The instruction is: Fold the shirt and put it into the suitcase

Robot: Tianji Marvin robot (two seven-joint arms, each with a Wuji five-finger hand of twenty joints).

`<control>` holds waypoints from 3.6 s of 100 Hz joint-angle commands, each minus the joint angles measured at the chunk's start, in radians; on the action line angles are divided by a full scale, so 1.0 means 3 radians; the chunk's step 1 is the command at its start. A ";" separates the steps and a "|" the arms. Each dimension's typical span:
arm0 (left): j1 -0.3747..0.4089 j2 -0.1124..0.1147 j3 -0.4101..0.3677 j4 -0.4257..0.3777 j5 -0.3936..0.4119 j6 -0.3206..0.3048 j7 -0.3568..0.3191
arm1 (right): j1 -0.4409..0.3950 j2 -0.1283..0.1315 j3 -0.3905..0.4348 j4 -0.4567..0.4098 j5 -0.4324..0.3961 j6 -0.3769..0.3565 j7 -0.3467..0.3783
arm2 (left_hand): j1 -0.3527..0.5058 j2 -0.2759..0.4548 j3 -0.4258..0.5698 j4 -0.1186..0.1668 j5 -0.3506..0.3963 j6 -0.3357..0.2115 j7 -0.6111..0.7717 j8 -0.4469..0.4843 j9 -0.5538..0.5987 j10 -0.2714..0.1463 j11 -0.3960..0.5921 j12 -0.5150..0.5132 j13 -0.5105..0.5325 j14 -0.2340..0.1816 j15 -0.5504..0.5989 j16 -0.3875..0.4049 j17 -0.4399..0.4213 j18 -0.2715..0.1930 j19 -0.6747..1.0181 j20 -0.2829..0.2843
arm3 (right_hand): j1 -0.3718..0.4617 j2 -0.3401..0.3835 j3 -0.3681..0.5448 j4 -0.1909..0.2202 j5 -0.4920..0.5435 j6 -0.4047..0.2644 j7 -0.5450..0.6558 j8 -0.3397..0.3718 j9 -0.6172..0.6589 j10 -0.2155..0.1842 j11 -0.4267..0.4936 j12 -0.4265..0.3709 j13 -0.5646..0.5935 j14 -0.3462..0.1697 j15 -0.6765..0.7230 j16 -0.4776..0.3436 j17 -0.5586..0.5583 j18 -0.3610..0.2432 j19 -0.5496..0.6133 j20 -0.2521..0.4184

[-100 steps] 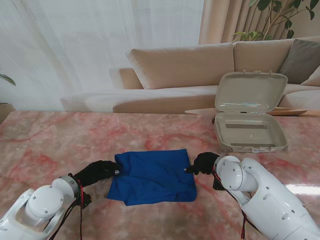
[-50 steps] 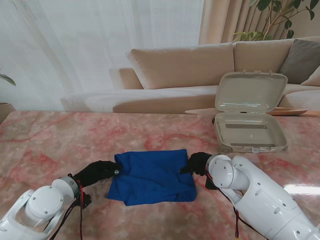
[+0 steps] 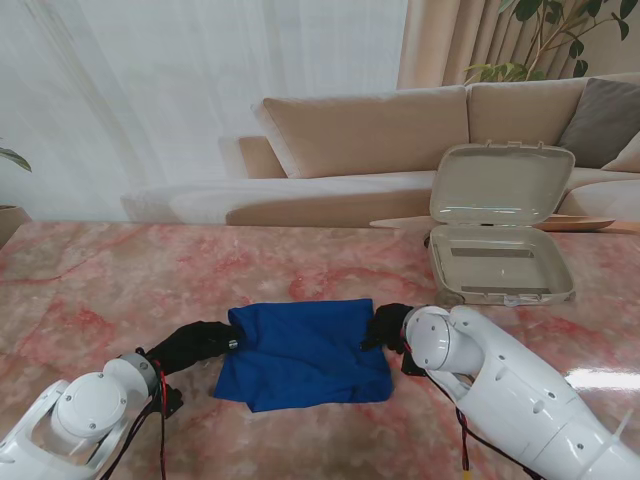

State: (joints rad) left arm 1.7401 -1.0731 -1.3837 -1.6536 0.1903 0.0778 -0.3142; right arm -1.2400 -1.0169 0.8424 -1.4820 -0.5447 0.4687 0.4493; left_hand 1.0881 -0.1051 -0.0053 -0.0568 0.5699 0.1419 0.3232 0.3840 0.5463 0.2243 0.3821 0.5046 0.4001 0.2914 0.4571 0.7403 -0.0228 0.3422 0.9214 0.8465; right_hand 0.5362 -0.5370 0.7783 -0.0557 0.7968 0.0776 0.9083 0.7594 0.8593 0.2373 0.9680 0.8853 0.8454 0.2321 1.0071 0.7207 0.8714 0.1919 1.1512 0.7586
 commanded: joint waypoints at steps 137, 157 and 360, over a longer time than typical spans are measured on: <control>-0.0057 0.0041 0.0216 0.0166 -0.0081 -0.0249 -0.0219 | -0.0425 -0.0196 0.0648 -0.0261 0.0561 0.0166 -0.0418 | 0.0121 0.0077 -0.0091 -0.0007 0.0022 -0.0059 -0.0013 0.0035 0.0014 -0.0021 -0.0043 -0.0012 -0.0021 0.0174 -0.0121 -0.0093 0.0046 0.0071 0.0108 0.0062 | -0.0045 -0.0692 0.1429 0.0602 0.0326 -0.0035 0.1223 0.0059 0.1036 -0.0106 0.0664 0.0483 0.1547 -0.0303 0.1759 0.0187 -0.0495 0.0603 0.1869 -0.0263; -0.0158 0.0036 0.0333 0.0288 -0.0174 -0.0257 -0.0244 | -0.0450 -0.0246 0.0708 -0.0336 0.0685 0.0248 -0.0558 | 0.0128 0.0075 -0.0090 -0.0007 0.0016 -0.0063 -0.0009 0.0037 0.0007 -0.0025 -0.0038 -0.0010 -0.0030 0.0178 -0.0121 -0.0091 0.0041 0.0070 0.0098 0.0060 | -0.0060 -0.0741 0.1486 0.0689 0.0372 -0.0007 0.1237 0.0060 0.1094 -0.0091 0.0697 0.0481 0.1552 -0.0541 0.2102 0.0310 -0.0102 0.0566 0.2126 -0.0326; -0.0419 -0.0027 0.0599 0.0550 -0.0419 -0.0288 -0.0139 | -0.0082 -0.0572 -0.0317 -0.0257 0.1332 -0.0020 -0.1066 | 0.0141 0.0081 -0.0089 -0.0004 0.0002 -0.0050 -0.0003 0.0026 -0.0005 -0.0024 -0.0032 -0.0013 -0.0040 0.0175 -0.0128 -0.0096 0.0046 0.0078 0.0066 0.0048 | 0.0039 -0.0719 0.1350 0.0710 0.0377 0.0044 0.1128 0.0015 0.1067 -0.0041 0.0637 0.0428 0.1552 -0.0610 0.2116 0.0383 0.0058 0.0593 0.2216 -0.0548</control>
State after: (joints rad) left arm 1.5916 -1.0823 -1.2103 -1.5151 0.0548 -0.0253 -0.3548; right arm -1.2564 -1.1798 0.7545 -1.5691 -0.1527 0.4633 0.1110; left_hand 1.0881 -0.1051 -0.0053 -0.0567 0.5699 0.1419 0.3232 0.3840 0.5463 0.2247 0.3821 0.5046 0.4041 0.2418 0.4730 0.7488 -0.0185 0.1840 1.0291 0.8796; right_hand 0.5251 -0.7653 1.1526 0.1306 0.8985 0.1326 1.2247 0.7663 1.1826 0.1518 1.1820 1.0276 1.2611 0.1829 1.6223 0.8545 0.8979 0.3624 1.7486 0.6125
